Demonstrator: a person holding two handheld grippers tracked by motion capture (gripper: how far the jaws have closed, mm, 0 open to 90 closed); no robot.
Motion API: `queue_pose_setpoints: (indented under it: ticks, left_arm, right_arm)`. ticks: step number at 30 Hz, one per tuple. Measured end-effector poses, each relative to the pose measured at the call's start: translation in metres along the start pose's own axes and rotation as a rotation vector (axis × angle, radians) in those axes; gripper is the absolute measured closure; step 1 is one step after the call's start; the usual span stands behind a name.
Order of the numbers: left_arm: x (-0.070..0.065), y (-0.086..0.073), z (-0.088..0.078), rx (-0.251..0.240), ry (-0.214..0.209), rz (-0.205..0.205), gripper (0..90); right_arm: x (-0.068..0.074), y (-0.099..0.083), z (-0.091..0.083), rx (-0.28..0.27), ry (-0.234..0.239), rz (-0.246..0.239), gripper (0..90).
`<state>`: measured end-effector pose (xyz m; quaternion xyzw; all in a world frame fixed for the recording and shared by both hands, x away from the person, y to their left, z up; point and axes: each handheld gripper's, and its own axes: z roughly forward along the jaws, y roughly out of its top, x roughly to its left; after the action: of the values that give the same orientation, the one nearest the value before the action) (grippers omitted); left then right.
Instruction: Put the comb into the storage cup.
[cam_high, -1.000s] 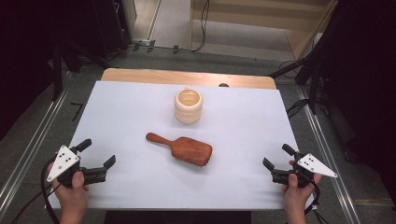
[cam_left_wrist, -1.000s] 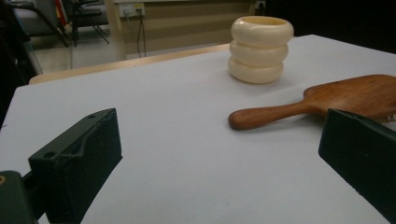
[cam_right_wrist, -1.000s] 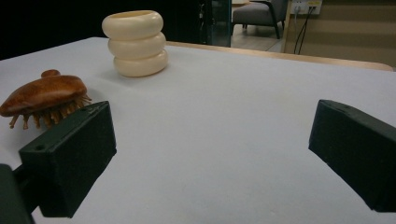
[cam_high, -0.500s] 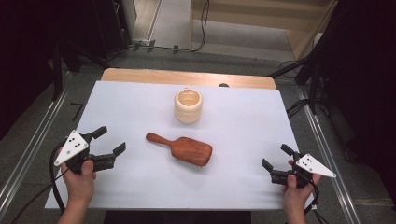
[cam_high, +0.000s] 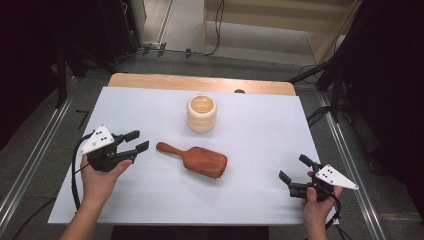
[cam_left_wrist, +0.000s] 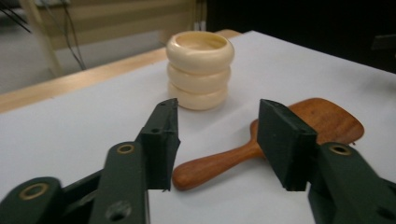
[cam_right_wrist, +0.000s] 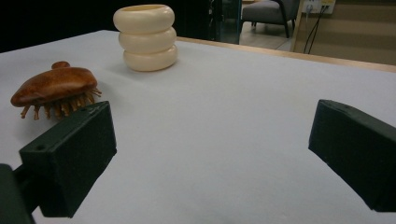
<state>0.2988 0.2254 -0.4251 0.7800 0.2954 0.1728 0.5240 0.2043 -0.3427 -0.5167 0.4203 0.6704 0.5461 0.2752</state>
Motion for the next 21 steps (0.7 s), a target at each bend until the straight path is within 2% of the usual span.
queue_pose_setpoints:
  ticks: [7,9,11,12,14,16,17,18,21]
  left_arm:
    - [0.002,0.001,0.015,0.055,-0.024,0.006,72.7]
    - [0.004,0.003,0.023,0.091,-0.044,0.009,79.7]
    - [0.004,0.004,0.026,0.099,-0.044,0.007,85.5]
    - [0.005,0.005,0.028,0.109,-0.057,0.007,88.4]
    - [0.007,0.009,0.036,0.130,-0.065,-0.002,90.0]
    - [0.009,0.011,0.042,0.160,-0.067,0.002,90.0]
    - [0.009,0.011,0.042,0.160,-0.067,0.002,90.0]
    - [0.011,0.012,0.049,0.194,-0.080,0.016,90.0]
    - [0.012,0.013,0.057,0.222,-0.094,0.020,90.0]
  right_arm:
    - [-0.001,0.000,0.000,-0.001,0.014,0.006,0.0]
    - [-0.001,0.000,0.000,0.005,0.017,0.004,0.0]
    - [-0.001,0.000,0.001,0.005,0.020,0.003,0.0]
    - [-0.001,0.000,0.001,0.005,0.024,0.002,0.0]
    - [-0.001,0.000,0.001,0.004,0.026,0.002,0.0]
    - [-0.001,0.000,0.001,0.006,0.025,0.001,0.0]
    - [-0.001,0.000,0.001,0.006,0.028,0.000,0.0]
    - [-0.001,0.000,0.002,0.007,0.029,-0.005,0.0]
    - [-0.001,0.000,0.002,0.007,0.029,-0.006,0.0]
